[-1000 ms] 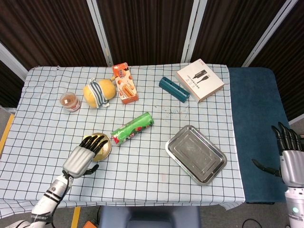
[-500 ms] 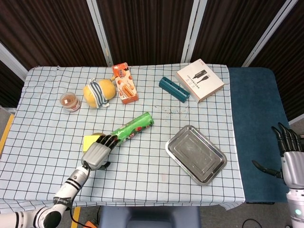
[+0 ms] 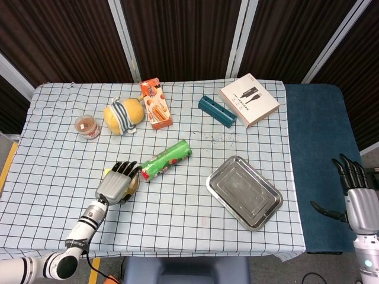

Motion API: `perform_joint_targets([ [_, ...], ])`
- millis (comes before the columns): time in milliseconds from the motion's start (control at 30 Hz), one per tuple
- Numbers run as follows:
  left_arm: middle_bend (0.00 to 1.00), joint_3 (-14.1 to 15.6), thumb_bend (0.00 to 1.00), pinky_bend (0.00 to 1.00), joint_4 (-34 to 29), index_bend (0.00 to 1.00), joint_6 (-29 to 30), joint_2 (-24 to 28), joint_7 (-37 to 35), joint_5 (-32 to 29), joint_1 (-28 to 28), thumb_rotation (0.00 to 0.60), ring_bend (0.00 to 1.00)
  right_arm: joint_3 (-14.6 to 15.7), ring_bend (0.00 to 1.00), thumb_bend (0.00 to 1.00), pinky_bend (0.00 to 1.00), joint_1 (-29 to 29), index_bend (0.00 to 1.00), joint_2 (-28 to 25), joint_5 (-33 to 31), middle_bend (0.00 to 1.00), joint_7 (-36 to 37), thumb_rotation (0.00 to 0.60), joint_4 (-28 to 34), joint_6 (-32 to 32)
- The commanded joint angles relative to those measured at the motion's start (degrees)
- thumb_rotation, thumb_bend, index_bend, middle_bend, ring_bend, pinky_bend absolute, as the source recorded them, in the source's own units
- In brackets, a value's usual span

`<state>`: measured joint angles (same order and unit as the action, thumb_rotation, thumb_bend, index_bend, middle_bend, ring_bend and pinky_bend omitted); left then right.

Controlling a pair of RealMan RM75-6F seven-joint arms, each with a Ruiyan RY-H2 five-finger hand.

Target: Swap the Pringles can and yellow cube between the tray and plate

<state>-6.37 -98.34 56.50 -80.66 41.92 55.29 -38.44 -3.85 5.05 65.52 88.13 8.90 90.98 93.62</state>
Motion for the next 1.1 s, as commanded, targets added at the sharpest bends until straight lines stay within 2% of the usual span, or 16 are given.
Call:
perform_joint_targets([
  [33,0.0,0.5,0.32,0.1,-0.2,0.0,-0.3,0.6,0.3,-2.2,-0.5,0.6,0.0,-0.1,0.0,0.06,0.0,-0.1,0.0,0.1,0.2,0.0,0.0,0.6,0.0,0.1],
  [167,0.0,1.1,0.32,0.1,0.0,0.0,-0.4,0.8,1.1,-4.2,-1.4,0.6,0.0,-0.3,0.0,0.06,0.0,-0.2,0.0,0.2,0.5,0.0,0.0,0.6,-0.1,-0.1],
  [267,0.01,1.5,0.33,0.17,0.8,0.0,1.3,0.1,1.3,-3.1,-1.5,0.6,0.03,-0.2,0.0,0.06,0.0,-0.2,0.0,0.1,0.7,0.0,0.0,0.6,0.0,-0.6],
  [400,0.16,2.2,0.38,0.39,2.6,0.0,4.3,-1.4,1.0,0.9,-1.1,0.6,0.24,-0.3,0.0,0.06,0.0,-0.3,0.0,0.0,0.9,0.0,0.0,0.6,0.1,-0.8],
  [533,0.29,2.7,0.47,0.56,4.7,0.0,7.4,-3.1,-0.8,5.9,-0.3,0.6,0.38,-0.4,0.0,0.06,0.0,-0.5,0.0,0.0,1.2,0.0,0.2,0.6,0.1,-0.8],
  [600,0.33,2.9,0.48,0.6,5.1,0.0,7.9,-3.3,-1.3,7.1,-0.2,0.6,0.42,-0.5,0.0,0.06,0.0,-0.5,0.0,0.0,1.2,0.0,0.3,0.6,0.1,-0.8],
  [800,0.36,2.9,0.5,0.64,4.1,0.0,9.3,-2.9,-2.1,9.6,0.2,0.6,0.46,-0.6,0.0,0.06,0.0,-0.6,0.0,0.0,1.3,0.0,0.4,0.6,0.1,-0.9],
  [1100,0.38,6.6,0.5,0.66,-8.7,0.0,13.6,1.6,-2.8,21.8,2.4,0.6,0.47,-0.9,0.0,0.06,0.0,-0.9,0.0,0.0,1.3,0.0,0.4,0.6,0.3,-0.8],
])
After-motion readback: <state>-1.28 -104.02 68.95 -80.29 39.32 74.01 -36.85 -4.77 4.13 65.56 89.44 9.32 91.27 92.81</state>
